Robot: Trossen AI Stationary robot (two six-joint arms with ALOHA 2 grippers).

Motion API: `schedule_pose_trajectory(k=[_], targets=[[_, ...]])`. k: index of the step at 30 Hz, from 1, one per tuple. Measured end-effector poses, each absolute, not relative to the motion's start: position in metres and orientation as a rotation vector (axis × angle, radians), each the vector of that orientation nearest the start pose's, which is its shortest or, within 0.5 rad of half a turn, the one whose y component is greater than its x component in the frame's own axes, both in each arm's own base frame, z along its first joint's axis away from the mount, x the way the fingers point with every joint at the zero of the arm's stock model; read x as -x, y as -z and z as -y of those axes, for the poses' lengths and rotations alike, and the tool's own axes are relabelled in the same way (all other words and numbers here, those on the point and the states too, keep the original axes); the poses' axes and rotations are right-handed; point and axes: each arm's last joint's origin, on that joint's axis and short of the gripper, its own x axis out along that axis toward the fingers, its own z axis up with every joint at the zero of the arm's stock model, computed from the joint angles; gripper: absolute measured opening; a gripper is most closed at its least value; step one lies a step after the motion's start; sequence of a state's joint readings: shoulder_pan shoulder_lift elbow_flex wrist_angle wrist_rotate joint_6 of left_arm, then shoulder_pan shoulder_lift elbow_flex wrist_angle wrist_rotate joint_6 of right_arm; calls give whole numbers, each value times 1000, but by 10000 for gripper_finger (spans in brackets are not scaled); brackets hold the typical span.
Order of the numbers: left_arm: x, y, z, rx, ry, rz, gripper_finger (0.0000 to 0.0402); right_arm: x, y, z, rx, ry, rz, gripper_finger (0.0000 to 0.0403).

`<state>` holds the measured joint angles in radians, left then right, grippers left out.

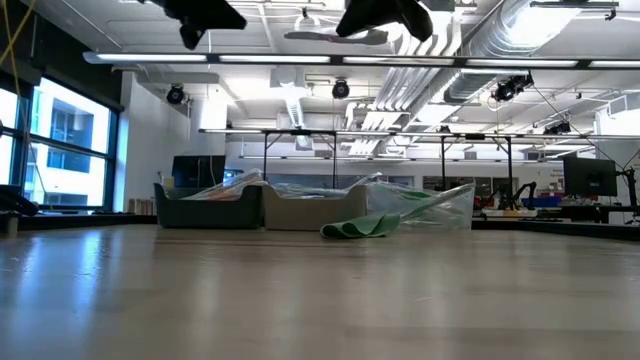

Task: Pick & Place Toothbrushes
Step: Put the orange toothbrush into the dark blue bin

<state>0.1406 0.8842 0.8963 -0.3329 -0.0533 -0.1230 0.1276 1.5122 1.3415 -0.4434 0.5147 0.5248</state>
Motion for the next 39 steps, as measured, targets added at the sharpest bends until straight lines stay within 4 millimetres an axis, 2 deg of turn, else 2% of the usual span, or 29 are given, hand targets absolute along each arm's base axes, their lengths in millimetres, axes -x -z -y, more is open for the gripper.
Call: schedule_pose_trajectory(k=[4,10,15,21,30,34,39], targets=[[-197,-342,-48,150,-199,-246,0,-329,-334,-24,-282,512,-469,3],[-201,-348,-81,193,-143,-132,0,-318,-345,-17,-247,496,-464,3],[-207,-350,-97,201,-75,-57,0,-311,-358,-12,-219,502,-415,3],[-220,-354,-102,168,6,38,0,-305,-367,-5,-175,518,-385,3],[-222,-356,-104,154,-15,66,2,-295,-380,3,-149,551,-332,3],[-223,-356,-104,148,-1,77,35,-297,-383,3,-156,548,-297,3],[-229,-356,-107,183,9,117,119,-298,-383,2,-142,536,-294,3]])
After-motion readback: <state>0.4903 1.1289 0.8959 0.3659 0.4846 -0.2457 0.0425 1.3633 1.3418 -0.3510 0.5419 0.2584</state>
